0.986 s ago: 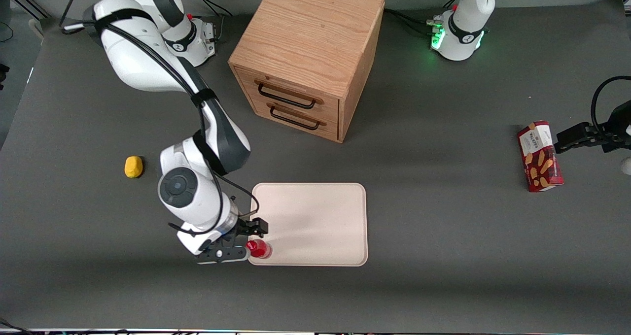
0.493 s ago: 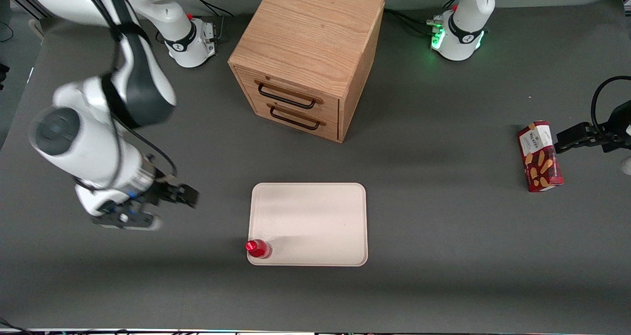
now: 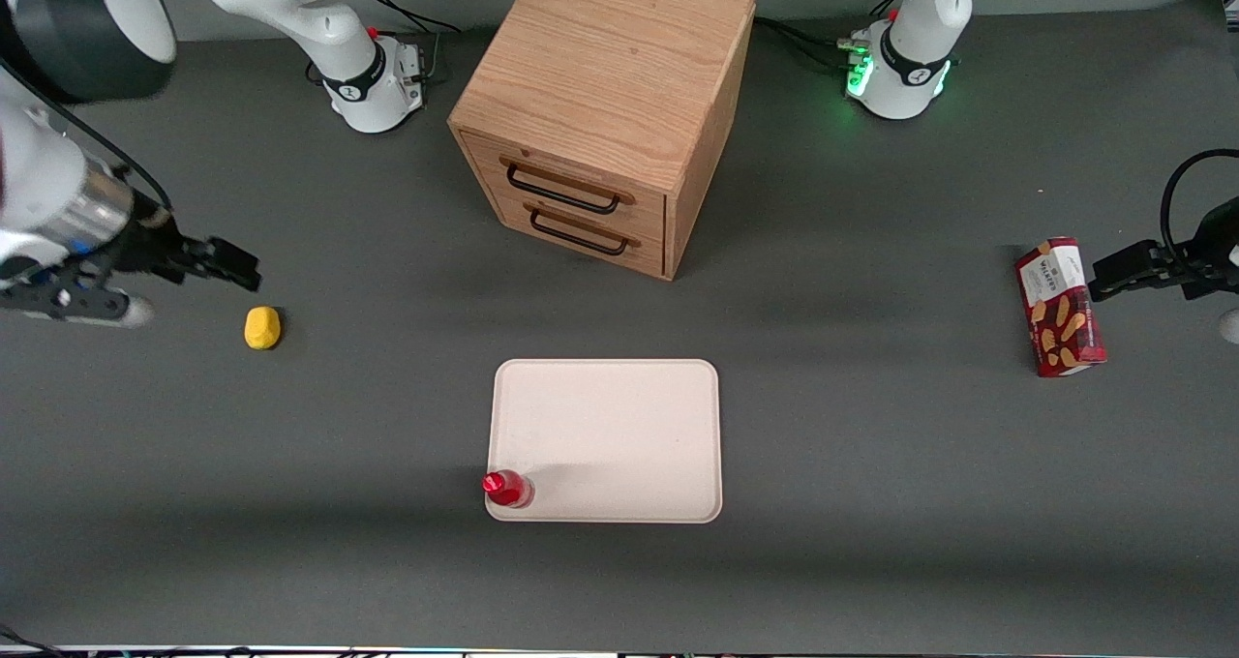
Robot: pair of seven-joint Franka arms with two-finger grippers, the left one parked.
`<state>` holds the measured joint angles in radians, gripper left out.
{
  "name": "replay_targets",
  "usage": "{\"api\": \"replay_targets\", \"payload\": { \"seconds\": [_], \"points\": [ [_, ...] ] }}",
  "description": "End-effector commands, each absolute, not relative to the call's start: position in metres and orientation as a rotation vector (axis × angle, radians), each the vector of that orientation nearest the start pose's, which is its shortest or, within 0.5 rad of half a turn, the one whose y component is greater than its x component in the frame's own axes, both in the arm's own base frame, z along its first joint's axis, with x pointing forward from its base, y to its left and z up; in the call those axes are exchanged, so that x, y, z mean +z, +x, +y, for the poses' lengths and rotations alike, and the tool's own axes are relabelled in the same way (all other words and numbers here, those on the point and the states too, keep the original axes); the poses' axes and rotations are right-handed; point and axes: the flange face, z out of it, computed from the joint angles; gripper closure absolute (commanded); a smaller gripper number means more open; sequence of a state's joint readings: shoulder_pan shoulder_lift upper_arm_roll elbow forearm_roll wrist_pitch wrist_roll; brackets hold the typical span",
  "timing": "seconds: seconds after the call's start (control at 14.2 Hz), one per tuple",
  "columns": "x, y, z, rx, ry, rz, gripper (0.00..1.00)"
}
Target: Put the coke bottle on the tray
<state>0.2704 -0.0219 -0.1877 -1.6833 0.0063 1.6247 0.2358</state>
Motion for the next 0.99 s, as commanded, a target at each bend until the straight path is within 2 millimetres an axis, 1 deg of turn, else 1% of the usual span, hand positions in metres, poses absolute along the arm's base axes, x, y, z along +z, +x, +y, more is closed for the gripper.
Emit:
{"api": "replay_targets", "payload": {
  "seconds": [0.0,0.07,0.14,0.21,0.42,0.7,0.92],
  "points": [
    [0.602,0.485,0.015,0.017,-3.069,0.165,0.00],
    [0.610,0.477,0.011,-0.003,-3.069,0.122,0.00],
    [0.614,0.474,0.008,-0.012,-3.089,0.121,0.00],
    [0.616,0.475,0.008,-0.020,-3.108,0.124,0.00],
    [0.614,0.493,0.013,-0.017,-3.119,0.183,0.00],
    [0.606,0.510,0.018,0.007,-3.131,0.211,0.00],
    [0.607,0.510,0.018,0.018,-3.134,0.209,0.00]
  ]
}}
